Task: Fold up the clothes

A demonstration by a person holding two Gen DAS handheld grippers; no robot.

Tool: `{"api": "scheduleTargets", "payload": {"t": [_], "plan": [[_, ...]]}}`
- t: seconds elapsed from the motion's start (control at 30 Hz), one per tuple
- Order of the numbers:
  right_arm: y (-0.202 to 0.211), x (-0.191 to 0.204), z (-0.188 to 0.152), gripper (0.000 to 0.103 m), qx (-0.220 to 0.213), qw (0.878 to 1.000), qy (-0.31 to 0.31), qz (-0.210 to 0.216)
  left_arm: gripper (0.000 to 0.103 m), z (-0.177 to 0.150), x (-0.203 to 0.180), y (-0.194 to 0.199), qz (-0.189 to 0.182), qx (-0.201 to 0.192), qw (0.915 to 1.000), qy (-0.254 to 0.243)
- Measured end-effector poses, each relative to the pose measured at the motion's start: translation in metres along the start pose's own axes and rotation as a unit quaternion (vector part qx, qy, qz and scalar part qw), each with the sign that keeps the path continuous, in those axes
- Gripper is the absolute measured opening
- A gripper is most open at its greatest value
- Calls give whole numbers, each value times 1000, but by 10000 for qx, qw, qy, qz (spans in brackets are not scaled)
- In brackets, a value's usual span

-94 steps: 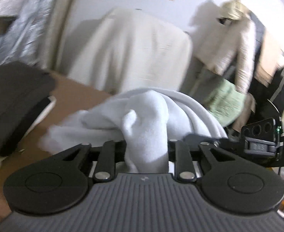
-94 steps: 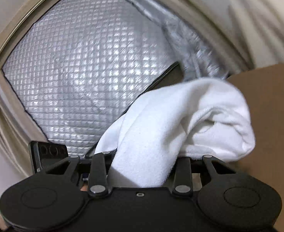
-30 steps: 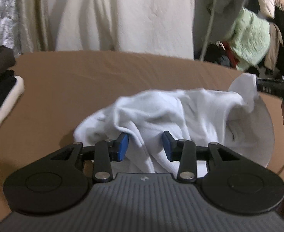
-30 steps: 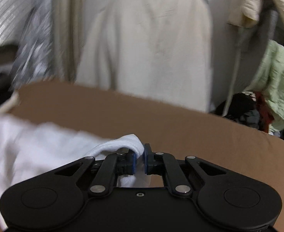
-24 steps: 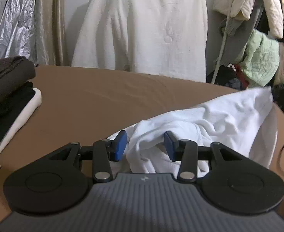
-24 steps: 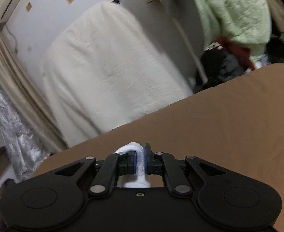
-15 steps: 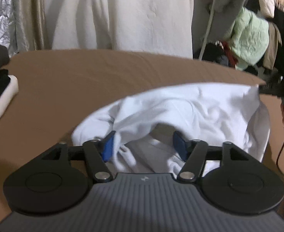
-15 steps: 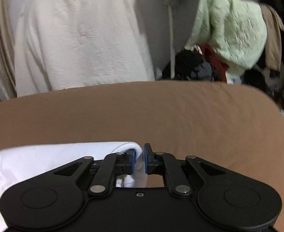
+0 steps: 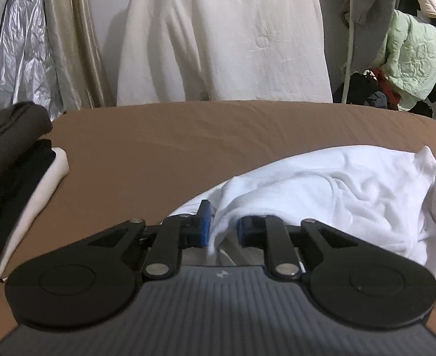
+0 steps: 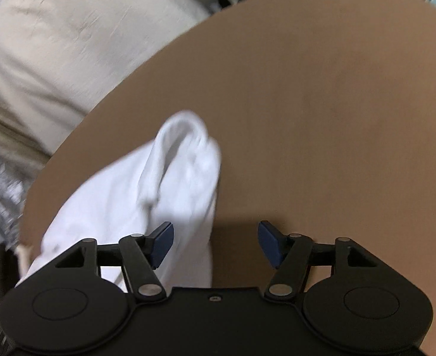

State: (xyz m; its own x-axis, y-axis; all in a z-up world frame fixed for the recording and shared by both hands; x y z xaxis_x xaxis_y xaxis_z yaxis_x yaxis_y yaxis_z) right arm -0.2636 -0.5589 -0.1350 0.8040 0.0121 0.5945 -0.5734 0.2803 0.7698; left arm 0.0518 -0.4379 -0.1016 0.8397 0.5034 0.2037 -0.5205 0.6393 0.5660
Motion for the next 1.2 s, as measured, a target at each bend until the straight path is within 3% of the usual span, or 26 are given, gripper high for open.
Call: {"api": "scheduleTargets", "payload": {"t": [0.1,0.2,0.27,0.3,0.33,0.43,0.47,0.57,0.6,0.67,0.77,0.83,0.93,1.03,1.13,1.2], "plan": [[-6,1,-21,68,395,9991,38,161,11,-1,-3,4,148,-58,9999,-55],[-27,13,-52,66,947,9910,949,-49,11,-2,-2,7,368,-158,9992,-54],[-41,21,-69,50,821,9827,1549,-590,11,-3,0,8,486,-227,9986,23],[-41,28,-74,23,671,9768,1902,-715,11,-3,5,8,557,-255,9981,112],[-39,35,-77,6,521,9703,2213,-822,11,-1,10,8,622,-244,9976,168],[-13,42,-71,5,-6,9740,2159,-683,11,4,30,14,481,-182,9976,468],[-2,44,-68,5,-296,9702,2288,-748,11,6,39,17,382,-193,9971,636],[30,52,-68,4,-1281,9378,2982,-1234,11,16,59,31,283,-414,9953,825],[35,52,-66,4,-1377,9342,3041,-1256,11,22,60,35,352,-508,9959,666],[45,57,-63,3,-1409,9291,3191,-1227,11,38,52,48,879,-783,9929,-179],[62,67,-57,3,-2037,8885,3917,-1250,12,69,40,78,1310,-1407,9732,-1263],[71,76,-40,3,-2553,8658,4117,-1256,12,84,54,91,1499,-1565,9706,-1051],[69,66,-9,3,-2754,8929,3361,-1177,12,84,91,86,1435,-1569,9770,-152],[49,46,12,3,-2719,9082,2901,-1305,12,41,117,40,1003,-1105,9865,672],[19,28,19,3,-2476,9149,2701,-1693,12,-2,122,-7,971,-384,9925,639],[5,28,25,3,-2385,9177,2673,-1718,12,-15,122,-21,1109,-288,9930,287]]}}
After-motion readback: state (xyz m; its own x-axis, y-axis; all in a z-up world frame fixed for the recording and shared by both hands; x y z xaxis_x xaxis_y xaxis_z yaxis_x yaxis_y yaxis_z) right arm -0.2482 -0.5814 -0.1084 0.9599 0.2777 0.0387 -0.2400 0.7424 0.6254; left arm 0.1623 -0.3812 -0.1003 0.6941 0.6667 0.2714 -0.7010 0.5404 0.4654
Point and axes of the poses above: each gripper's, at about its wrist camera, not at the fingertips, and y roughly against the way its jaws point, x to its left, z to its top, the point moved 5 cm from there along -y, roughly the way its jaws point, and after that the axes turned 11 degrees about -y, right-handed, at the moved point
